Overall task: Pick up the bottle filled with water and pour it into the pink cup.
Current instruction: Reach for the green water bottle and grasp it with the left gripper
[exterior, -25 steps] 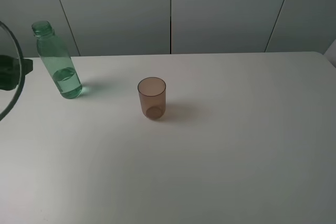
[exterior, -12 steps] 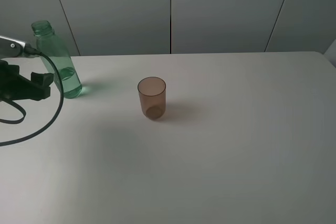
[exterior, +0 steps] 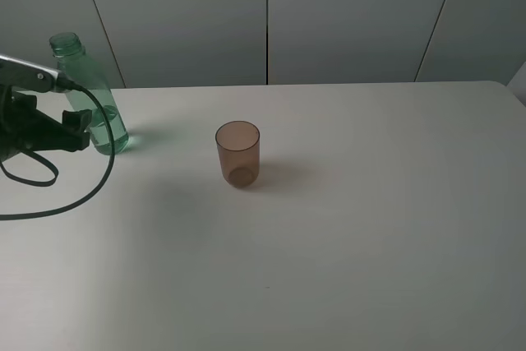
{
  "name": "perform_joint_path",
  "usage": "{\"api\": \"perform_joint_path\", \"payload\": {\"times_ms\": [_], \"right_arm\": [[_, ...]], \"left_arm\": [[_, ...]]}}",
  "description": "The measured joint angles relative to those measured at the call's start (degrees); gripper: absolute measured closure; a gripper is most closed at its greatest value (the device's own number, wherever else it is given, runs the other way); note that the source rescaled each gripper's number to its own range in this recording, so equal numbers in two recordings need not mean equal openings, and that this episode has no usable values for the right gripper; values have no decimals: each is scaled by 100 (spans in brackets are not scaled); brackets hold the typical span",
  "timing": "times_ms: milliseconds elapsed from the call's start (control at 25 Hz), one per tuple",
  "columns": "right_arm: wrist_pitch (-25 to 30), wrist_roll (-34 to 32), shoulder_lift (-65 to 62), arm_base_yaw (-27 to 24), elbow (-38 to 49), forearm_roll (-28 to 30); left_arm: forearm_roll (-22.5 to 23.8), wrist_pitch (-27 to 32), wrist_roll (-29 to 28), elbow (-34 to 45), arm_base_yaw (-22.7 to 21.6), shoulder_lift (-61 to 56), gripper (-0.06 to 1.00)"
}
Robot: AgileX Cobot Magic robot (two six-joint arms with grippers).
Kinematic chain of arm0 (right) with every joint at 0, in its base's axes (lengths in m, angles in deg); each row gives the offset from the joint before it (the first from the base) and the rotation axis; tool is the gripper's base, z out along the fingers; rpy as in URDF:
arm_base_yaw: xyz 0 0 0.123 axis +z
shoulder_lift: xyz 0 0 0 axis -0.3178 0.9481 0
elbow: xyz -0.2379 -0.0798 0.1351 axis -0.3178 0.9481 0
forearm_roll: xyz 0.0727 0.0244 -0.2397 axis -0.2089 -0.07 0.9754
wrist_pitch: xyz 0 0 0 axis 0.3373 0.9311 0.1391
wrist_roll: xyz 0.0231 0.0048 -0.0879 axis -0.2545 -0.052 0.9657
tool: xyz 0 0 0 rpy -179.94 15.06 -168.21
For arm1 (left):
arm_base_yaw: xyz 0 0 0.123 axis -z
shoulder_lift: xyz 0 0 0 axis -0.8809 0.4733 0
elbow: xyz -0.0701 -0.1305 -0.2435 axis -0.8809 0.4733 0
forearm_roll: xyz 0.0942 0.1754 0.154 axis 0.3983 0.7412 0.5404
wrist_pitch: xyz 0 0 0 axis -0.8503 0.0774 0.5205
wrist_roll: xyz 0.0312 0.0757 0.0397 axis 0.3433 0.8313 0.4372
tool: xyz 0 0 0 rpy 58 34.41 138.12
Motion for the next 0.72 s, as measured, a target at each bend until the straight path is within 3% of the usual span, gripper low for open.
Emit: {"api": "perform_joint_path", "payload": {"times_ms": [320, 720], "right_arm": [[0, 0, 0, 0, 0, 0], [0, 0, 0, 0, 0, 0]], "left_arm": [[-44, -185, 11, -31, -136, 337, -5], [57, -354, 11, -610, -227, 1062, -5]]}}
